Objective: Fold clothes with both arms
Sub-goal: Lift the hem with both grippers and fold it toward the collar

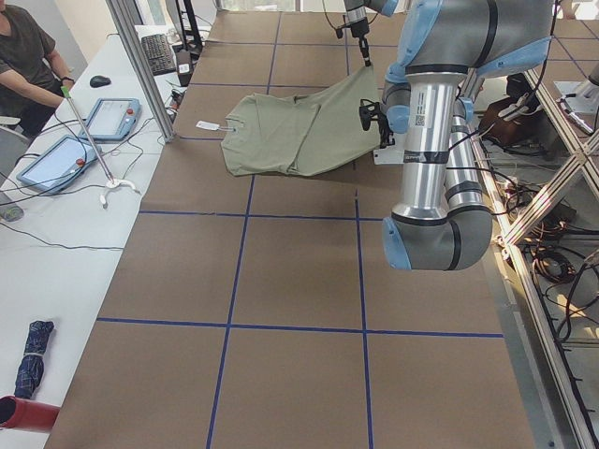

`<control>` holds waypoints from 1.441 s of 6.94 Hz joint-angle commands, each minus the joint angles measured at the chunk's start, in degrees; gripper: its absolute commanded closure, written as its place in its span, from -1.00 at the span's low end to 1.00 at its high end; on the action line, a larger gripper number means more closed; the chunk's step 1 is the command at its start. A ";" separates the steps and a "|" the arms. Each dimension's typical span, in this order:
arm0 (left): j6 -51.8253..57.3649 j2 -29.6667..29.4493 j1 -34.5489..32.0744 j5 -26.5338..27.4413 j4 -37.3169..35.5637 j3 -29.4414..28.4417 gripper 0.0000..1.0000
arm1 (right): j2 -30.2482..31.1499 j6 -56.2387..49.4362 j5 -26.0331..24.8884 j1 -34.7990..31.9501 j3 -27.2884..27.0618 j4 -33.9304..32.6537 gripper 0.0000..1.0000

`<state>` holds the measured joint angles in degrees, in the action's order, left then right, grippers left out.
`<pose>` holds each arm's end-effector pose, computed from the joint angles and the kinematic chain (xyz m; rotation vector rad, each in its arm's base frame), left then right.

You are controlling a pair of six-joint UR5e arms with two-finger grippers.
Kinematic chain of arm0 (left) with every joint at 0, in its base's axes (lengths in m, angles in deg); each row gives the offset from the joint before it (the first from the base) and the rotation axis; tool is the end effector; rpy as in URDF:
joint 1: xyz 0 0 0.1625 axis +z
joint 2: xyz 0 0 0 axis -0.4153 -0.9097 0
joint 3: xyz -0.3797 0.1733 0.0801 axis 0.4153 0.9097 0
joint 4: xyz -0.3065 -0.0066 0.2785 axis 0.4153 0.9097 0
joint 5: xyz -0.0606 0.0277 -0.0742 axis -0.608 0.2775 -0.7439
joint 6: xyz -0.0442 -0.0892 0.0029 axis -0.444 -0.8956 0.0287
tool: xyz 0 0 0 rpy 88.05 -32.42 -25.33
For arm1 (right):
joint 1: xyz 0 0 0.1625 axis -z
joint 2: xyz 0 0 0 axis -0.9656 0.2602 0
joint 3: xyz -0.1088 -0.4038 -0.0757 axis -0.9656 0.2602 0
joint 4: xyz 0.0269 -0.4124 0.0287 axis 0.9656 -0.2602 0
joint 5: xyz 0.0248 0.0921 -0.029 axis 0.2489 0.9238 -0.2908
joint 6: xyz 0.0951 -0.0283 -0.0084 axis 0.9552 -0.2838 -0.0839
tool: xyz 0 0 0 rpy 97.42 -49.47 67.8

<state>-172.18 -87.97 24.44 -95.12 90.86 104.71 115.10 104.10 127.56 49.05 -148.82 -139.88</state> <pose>0.4117 -0.1294 0.2244 -0.1081 0.9635 -0.1050 -0.2846 -0.2112 0.3365 -0.3610 -1.1004 -0.1117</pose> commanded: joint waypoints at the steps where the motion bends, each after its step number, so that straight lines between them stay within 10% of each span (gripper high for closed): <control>1: 0.10 -4.41 -1.03 -0.60 -0.09 -0.40 1.00 | -2.43 -0.62 -0.57 -7.31 1.12 0.00 1.00; 10: 21.18 -18.31 -35.38 -5.43 1.48 -20.94 1.00 | -33.71 -3.08 -7.44 -27.21 32.38 -0.26 1.00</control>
<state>-153.17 -104.19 -7.98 -100.57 91.32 88.03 85.43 101.55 120.92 22.80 -121.41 -140.04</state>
